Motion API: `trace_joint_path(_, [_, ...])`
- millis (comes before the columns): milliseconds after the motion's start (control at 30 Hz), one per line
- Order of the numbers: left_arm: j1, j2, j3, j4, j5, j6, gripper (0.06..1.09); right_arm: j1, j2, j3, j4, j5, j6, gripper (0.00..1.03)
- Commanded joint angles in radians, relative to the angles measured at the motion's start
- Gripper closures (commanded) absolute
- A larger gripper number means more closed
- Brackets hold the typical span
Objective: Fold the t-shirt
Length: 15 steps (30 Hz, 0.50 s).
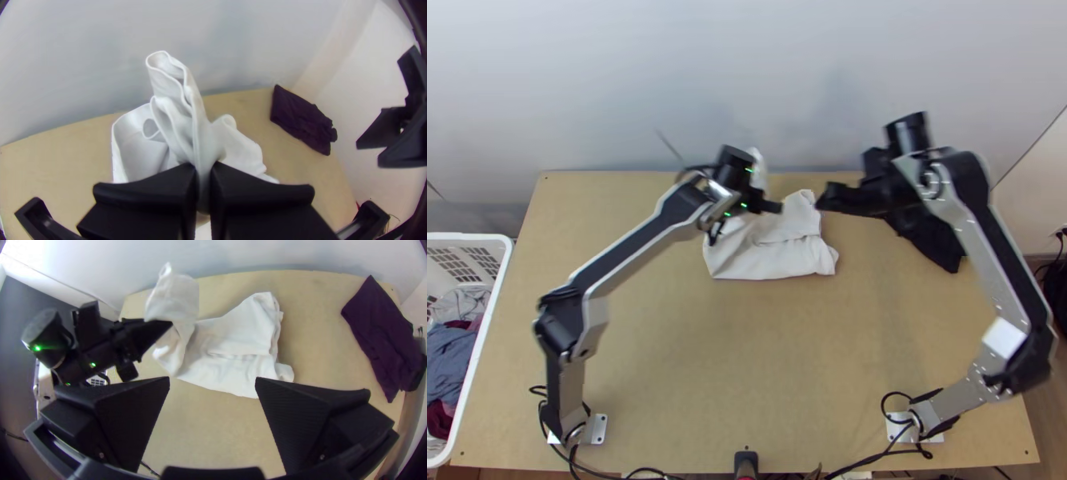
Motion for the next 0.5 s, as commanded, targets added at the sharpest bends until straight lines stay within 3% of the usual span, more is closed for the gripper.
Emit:
trace_joint_path(0, [-0.115, 0.117, 0.112, -0.021, 0.042, 0.001, 1.05, -0.088, -0.078, -0.046, -0.036, -0.017, 0.001, 0.13])
trace_joint_path(333, [-0.207, 0.258, 0.133, -0.038, 0.068, 0.003, 1.05, -0.105, -0.081, -0.063, -0.036, -0.016, 0.013, 0.13])
trace_joint_path(467, [-0.195, 0.333, 0.155, 0.034, 0.056, -0.017, 1.05, -0.107, -0.083, -0.078, -0.036, -0.017, 0.013, 0.13])
